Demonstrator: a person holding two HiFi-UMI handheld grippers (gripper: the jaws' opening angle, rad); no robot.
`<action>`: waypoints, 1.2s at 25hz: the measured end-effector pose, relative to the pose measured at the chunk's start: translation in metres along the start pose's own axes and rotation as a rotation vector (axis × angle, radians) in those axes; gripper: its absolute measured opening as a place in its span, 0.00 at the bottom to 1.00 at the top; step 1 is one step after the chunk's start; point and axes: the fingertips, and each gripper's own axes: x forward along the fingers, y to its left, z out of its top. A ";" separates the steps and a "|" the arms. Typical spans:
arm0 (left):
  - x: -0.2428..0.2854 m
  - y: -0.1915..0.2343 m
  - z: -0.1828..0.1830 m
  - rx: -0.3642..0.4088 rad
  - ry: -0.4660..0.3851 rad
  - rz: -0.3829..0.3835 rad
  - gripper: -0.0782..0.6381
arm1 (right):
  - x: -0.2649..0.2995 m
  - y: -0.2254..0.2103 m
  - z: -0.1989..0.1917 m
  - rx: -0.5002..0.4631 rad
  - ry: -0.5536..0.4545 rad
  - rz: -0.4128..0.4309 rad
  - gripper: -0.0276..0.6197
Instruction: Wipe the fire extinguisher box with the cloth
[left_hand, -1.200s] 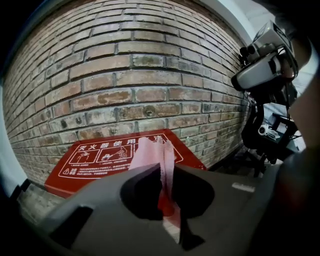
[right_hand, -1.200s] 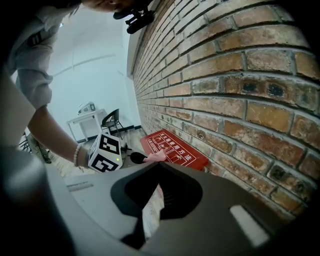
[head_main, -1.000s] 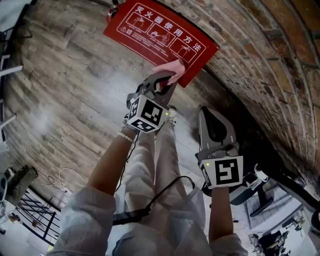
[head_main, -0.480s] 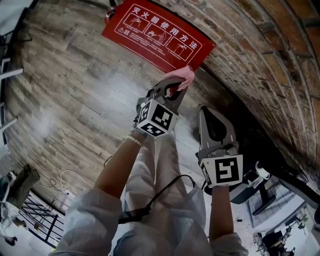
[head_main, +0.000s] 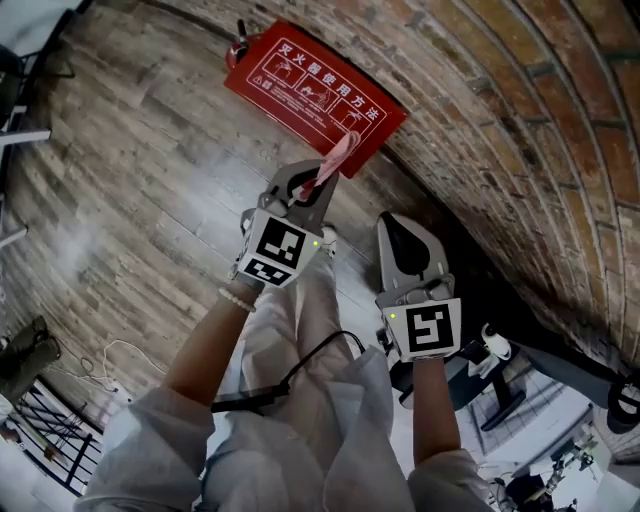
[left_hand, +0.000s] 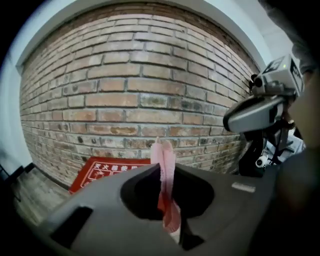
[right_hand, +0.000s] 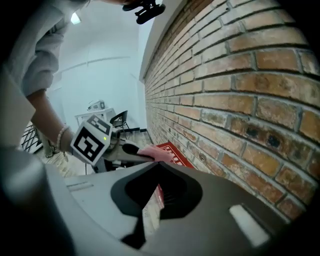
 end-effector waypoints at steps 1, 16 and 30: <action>-0.012 0.002 0.014 0.001 -0.015 0.007 0.12 | -0.005 0.002 0.008 -0.009 0.002 0.003 0.06; -0.167 0.013 0.238 0.047 -0.294 0.048 0.12 | -0.085 0.003 0.185 -0.117 -0.221 -0.069 0.06; -0.227 -0.004 0.287 0.084 -0.362 0.032 0.12 | -0.133 -0.008 0.242 -0.209 -0.337 -0.149 0.06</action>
